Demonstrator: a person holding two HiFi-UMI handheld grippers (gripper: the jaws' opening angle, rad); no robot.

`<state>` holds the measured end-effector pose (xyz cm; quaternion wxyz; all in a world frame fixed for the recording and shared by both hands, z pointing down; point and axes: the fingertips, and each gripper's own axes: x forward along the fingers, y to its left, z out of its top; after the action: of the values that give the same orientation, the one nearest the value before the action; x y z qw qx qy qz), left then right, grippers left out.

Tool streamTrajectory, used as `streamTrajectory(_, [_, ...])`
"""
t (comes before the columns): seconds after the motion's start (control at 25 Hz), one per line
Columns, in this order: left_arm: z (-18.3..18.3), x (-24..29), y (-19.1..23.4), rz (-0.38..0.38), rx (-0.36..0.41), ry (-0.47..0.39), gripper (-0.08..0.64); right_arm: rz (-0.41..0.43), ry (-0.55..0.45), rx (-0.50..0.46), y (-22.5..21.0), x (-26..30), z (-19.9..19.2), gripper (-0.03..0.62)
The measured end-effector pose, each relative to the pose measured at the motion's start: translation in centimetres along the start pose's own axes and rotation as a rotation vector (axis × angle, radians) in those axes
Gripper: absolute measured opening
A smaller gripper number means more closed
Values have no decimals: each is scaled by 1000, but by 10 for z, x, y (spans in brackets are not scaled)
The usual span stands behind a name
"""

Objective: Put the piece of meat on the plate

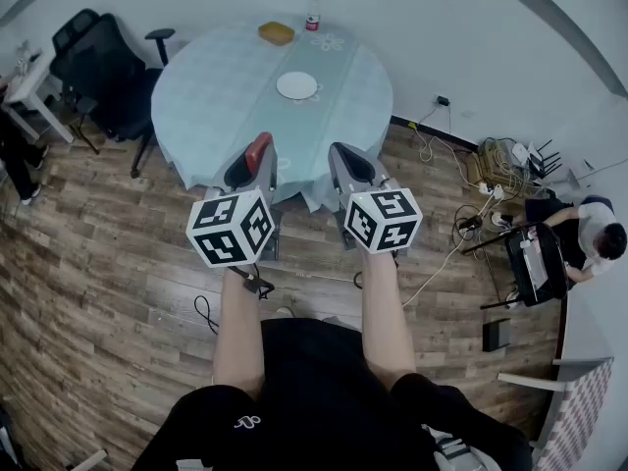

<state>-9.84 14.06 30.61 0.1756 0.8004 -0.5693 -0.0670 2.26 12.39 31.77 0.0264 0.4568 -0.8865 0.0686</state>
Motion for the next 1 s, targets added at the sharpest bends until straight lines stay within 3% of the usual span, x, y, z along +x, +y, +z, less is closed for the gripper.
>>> streamTrajectory(0.28, [-1,-1,30,-1,-35,0,94,-31,-4,26,12,19,-8,9])
streamTrajectory(0.48, [-8,8,50,-9,-111,3,94,-57,43,-4,6,18,-21,9])
streamTrajectory(0.68, [-26,31,48,-39,-143,35,94,-123,70,24,-30,12,-35,9])
streamTrajectory(1.0, [-43,117,53,-63,-161,76,94,-80,85,78,-95,76,-55,9])
